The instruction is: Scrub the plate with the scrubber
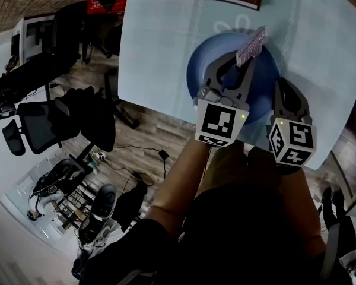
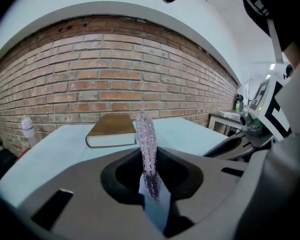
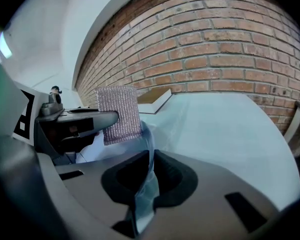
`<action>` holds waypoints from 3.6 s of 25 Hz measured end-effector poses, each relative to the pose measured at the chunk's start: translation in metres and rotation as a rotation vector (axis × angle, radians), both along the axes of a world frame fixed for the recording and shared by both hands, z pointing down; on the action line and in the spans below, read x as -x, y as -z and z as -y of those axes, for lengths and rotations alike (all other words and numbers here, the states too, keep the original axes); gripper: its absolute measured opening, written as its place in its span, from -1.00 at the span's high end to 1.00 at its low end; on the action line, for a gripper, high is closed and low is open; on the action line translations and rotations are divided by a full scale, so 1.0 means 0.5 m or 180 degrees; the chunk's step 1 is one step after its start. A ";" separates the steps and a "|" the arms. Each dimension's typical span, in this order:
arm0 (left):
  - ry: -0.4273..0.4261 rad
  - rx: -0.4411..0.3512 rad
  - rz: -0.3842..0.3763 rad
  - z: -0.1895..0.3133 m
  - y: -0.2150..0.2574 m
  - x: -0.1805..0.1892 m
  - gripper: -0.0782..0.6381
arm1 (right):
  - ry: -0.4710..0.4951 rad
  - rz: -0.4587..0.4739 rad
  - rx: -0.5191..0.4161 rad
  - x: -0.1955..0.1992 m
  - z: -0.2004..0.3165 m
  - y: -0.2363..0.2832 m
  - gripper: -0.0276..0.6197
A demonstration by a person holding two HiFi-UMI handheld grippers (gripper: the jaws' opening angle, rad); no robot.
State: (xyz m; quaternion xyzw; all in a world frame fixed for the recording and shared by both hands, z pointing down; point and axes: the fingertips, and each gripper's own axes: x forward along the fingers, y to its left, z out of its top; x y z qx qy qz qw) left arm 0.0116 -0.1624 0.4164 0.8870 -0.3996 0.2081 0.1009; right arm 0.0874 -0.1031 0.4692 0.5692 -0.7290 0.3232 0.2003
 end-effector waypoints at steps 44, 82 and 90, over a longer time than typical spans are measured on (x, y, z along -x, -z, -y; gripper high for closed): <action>0.0496 0.0002 0.0647 -0.086 0.000 0.250 0.56 | -0.0219 -0.0225 -0.0085 -0.018 0.017 -0.002 0.77; -0.0408 0.0827 -0.0161 -0.306 -0.012 0.032 0.56 | -0.0108 -0.0139 -0.0109 -0.021 0.012 -0.001 0.77; -0.0420 0.0815 -0.0301 -0.284 -0.019 -0.014 0.56 | -0.0067 -0.0059 -0.0096 -0.022 0.012 -0.004 0.77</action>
